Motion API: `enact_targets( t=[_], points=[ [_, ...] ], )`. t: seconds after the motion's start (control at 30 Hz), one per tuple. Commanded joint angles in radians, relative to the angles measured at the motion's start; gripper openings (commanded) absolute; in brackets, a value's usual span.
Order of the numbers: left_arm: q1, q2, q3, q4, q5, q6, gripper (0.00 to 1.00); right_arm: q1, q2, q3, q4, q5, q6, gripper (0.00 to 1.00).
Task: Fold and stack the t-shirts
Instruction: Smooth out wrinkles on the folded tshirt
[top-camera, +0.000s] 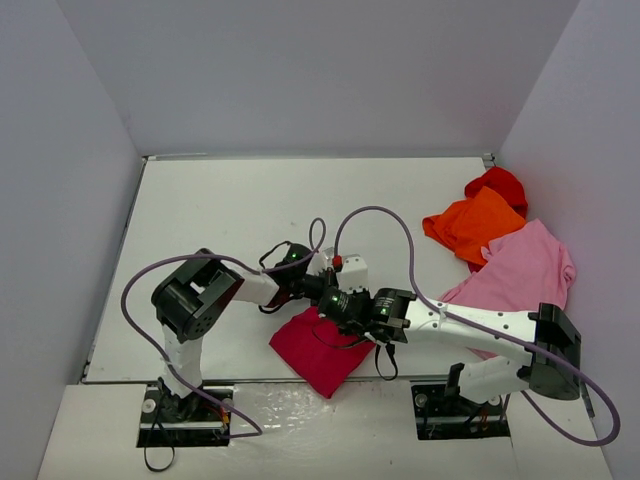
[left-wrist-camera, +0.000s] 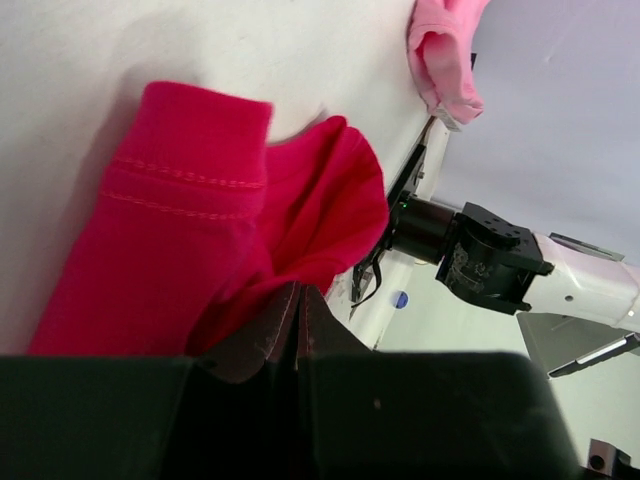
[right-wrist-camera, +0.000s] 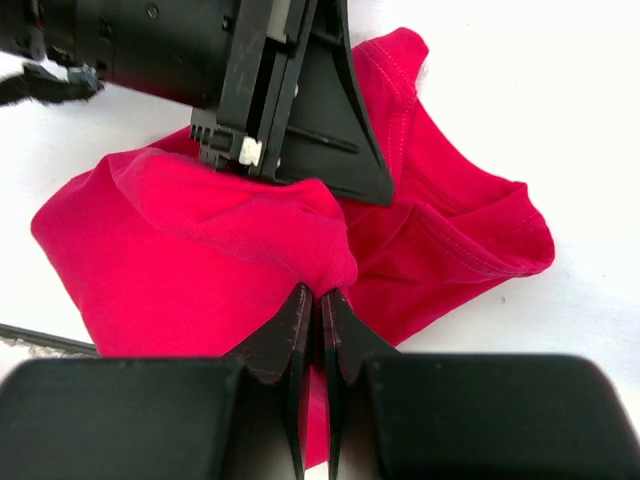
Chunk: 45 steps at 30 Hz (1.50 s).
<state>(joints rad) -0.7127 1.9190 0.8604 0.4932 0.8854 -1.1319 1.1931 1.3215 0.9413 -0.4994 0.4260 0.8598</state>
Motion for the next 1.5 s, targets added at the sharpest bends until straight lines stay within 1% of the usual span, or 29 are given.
enact_targets(
  t=[0.0,0.17,0.27,0.5,0.7,1.0,1.27,1.47],
  points=[
    [-0.011,-0.025,0.036,0.016,-0.004,-0.006,0.00,-0.006,0.002,0.046,-0.002,0.094,-0.002,0.00],
    [-0.011,-0.063,0.028,-0.076,-0.027,0.044,0.00,-0.045,0.007,0.024,-0.004,0.107,-0.018,0.00],
    [-0.011,-0.085,0.023,-0.123,-0.043,0.072,0.00,-0.076,0.005,0.013,-0.008,0.143,-0.039,0.00],
    [-0.011,-0.103,0.011,-0.125,-0.046,0.075,0.00,-0.155,0.025,0.008,-0.007,0.228,-0.098,0.00],
    [-0.013,-0.103,0.009,-0.124,-0.046,0.080,0.00,-0.217,0.053,-0.020,0.006,0.254,-0.132,0.00],
    [-0.014,-0.100,0.012,-0.111,-0.040,0.078,0.00,-0.304,0.107,-0.068,0.179,0.249,-0.213,0.00],
    [-0.015,-0.104,0.009,-0.102,-0.043,0.088,0.00,-0.311,0.147,0.013,0.273,0.247,-0.283,0.00],
    [-0.015,-0.096,0.011,-0.084,-0.043,0.081,0.00,-0.311,0.138,0.080,0.306,0.193,-0.292,0.00]
  ],
)
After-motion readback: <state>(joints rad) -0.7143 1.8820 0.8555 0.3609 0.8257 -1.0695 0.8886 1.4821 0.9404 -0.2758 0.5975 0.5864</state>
